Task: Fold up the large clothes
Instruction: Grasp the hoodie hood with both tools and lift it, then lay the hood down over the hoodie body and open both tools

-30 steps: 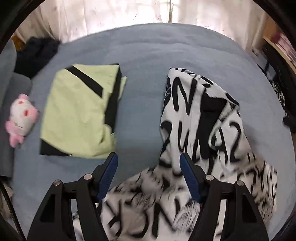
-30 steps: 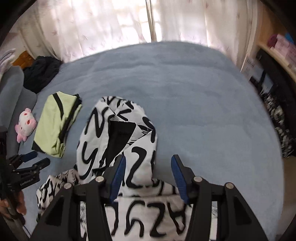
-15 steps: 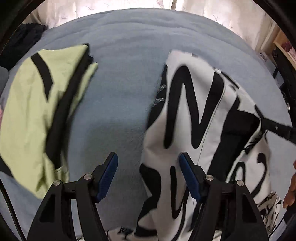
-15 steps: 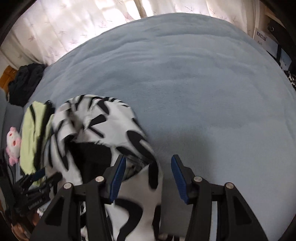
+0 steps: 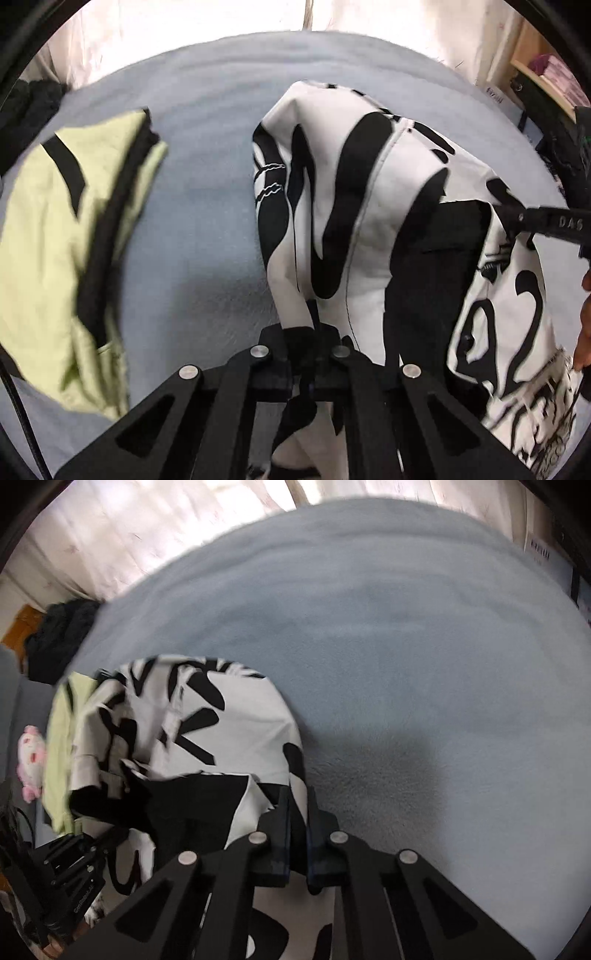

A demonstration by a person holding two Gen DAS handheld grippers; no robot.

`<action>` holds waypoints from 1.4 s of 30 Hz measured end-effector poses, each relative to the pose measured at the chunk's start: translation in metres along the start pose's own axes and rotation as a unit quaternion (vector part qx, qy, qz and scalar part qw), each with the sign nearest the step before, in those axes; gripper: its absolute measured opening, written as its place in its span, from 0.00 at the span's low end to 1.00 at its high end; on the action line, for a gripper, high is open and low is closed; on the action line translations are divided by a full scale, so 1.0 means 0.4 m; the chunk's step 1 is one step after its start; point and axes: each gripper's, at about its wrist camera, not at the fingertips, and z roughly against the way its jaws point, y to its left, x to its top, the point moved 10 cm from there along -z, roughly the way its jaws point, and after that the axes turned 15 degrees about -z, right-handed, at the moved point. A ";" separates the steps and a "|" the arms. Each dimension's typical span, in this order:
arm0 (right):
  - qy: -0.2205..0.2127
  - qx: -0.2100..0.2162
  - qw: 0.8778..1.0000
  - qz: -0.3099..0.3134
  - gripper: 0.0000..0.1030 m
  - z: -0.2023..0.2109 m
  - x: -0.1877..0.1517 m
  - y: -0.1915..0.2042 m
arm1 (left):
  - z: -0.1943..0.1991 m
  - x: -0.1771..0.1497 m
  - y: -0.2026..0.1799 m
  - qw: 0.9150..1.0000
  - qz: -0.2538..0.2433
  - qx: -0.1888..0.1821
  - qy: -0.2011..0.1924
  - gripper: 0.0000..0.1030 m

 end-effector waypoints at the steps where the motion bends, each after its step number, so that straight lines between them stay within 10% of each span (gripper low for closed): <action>1: -0.013 0.018 1.000 0.005 0.04 0.041 -0.002 0.012 | 0.034 -0.004 -0.001 1.000 -0.006 0.000 -0.009 0.02; 9: -0.070 0.136 0.986 0.062 0.03 0.361 -0.132 0.061 | 0.307 -0.129 -0.071 0.997 -0.048 -0.020 -0.056 0.02; 18: -0.140 0.118 0.968 0.169 0.04 0.551 -0.466 -0.006 | 0.449 -0.443 -0.141 0.997 -0.058 -0.028 -0.053 0.06; 27: -0.042 0.028 0.986 0.160 0.05 0.448 -0.740 -0.147 | 0.443 -0.731 -0.158 0.999 0.002 -0.043 0.011 0.07; 42: -0.012 0.064 0.987 0.148 0.05 0.642 -0.982 -0.077 | 0.737 -0.847 -0.284 0.998 -0.008 -0.065 -0.016 0.18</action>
